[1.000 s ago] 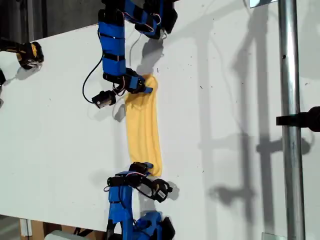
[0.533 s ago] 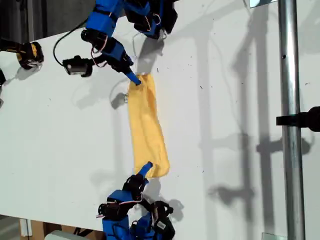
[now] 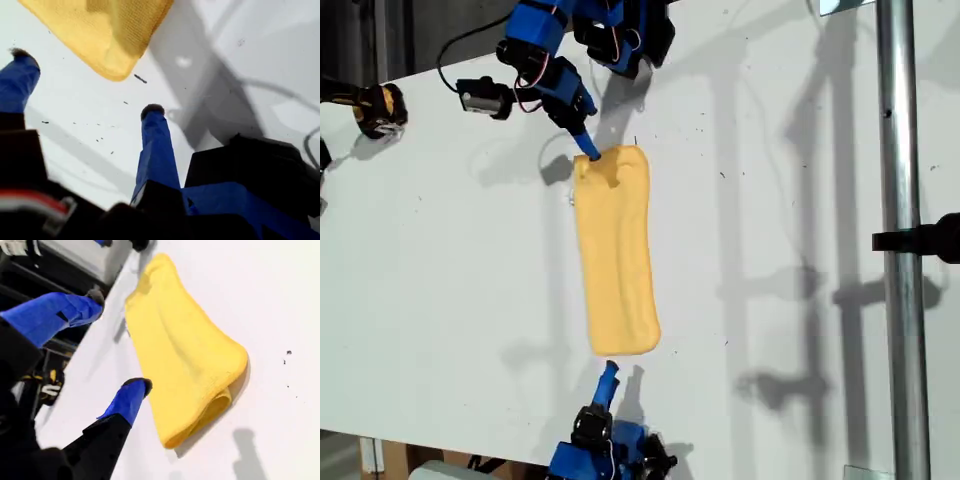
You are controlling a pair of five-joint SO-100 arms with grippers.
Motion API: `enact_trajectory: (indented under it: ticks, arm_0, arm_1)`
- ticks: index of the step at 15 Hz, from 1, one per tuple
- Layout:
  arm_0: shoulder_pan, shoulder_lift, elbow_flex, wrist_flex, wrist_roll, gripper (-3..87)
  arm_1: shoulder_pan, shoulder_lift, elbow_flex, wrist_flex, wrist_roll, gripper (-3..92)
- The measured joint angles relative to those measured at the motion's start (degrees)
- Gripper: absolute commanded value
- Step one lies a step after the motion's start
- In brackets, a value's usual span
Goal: Grasp corners of a towel and fold twice.
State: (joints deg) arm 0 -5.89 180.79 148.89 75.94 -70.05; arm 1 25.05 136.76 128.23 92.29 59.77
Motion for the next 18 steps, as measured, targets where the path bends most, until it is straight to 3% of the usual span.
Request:
enact_trajectory:
  ticks: [5,9,15,18]
  arm_0:
    - [2.4,17.6,13.4,-5.7,2.7,25.8]
    - [6.7,18.0,18.4,-10.8,5.9,25.7]
    - [9.8,18.0,20.2,-13.4,5.7,25.6]
    - [9.7,18.0,20.2,-12.8,5.5,25.5]
  arm_1:
    - [1.4,13.8,6.1,-1.3,5.0,42.8]
    - [2.5,6.4,6.5,-3.4,5.1,44.2]
    - [4.7,-23.0,8.9,-29.6,3.3,44.4]
    - [4.7,-38.6,3.2,-34.0,1.8,43.8]
